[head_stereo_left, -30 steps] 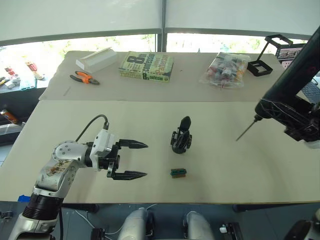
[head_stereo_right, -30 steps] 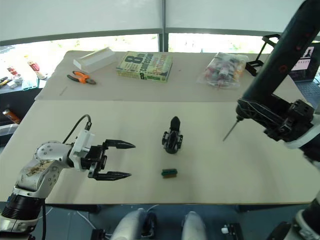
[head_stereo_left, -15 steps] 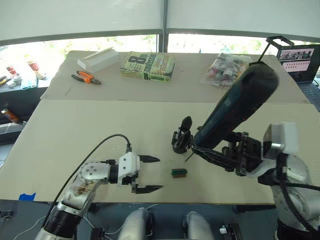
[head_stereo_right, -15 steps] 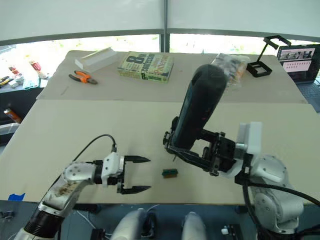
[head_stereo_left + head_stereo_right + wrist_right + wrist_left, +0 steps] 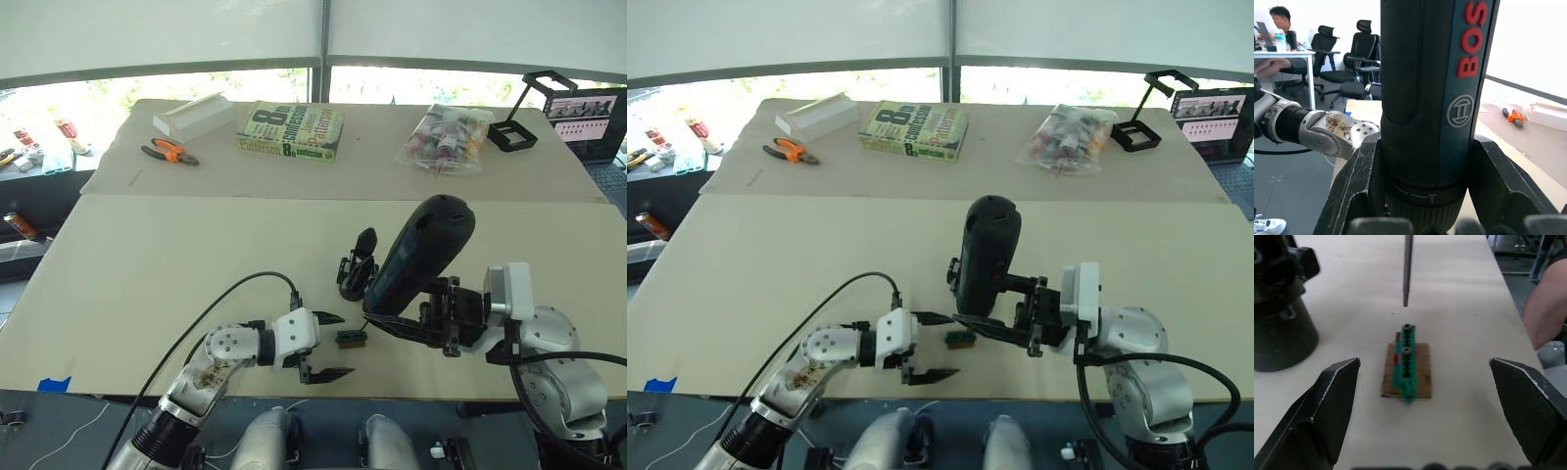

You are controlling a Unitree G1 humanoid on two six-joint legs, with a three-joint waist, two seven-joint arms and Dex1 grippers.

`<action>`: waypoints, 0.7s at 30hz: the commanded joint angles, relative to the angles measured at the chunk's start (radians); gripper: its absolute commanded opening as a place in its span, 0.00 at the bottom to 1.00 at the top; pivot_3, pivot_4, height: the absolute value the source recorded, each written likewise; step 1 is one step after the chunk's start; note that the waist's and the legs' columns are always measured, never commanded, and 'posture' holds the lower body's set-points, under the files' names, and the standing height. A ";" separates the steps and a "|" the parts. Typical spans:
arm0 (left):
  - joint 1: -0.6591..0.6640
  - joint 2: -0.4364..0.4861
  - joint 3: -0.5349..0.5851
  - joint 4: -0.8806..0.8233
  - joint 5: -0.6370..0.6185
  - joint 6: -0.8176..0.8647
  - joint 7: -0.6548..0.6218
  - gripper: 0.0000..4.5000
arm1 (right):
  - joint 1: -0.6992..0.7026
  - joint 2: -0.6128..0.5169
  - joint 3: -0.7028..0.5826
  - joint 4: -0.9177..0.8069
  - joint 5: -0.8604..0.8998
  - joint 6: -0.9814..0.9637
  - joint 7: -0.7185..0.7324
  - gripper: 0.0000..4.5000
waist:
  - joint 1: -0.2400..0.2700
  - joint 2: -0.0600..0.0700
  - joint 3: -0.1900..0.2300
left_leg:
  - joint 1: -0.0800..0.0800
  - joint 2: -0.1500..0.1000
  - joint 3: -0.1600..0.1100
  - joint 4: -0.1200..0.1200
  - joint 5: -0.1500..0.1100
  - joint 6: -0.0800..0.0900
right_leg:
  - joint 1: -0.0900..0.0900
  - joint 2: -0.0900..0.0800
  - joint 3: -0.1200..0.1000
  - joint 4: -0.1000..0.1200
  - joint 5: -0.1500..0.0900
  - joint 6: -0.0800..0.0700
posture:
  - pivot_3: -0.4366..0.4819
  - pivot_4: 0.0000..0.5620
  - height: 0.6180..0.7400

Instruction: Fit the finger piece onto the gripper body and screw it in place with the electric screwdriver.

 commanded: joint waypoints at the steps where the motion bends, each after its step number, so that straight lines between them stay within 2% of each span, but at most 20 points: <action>1: -0.020 -0.008 -0.012 -0.001 -0.002 0.006 0.005 1.00 | 0.005 -0.016 -0.004 -0.027 0.020 -0.043 -0.005 0.43 | 0.000 0.000 0.000 | 0.000 0.000 0.000 0.000 0.000 0.000 | 0.000 0.000 0.000 0.000 0.000 0.000 | 0.48 0.27 1.00; 21: 0.002 0.018 -0.019 0.067 0.000 -0.018 -0.023 1.00 | 0.005 -0.034 0.033 0.029 -0.024 -0.105 -0.018 0.43 | 0.000 0.000 0.000 | 0.000 0.000 0.000 0.000 0.000 0.000 | 0.000 0.000 0.000 0.000 0.000 0.000 | 0.48 0.27 1.00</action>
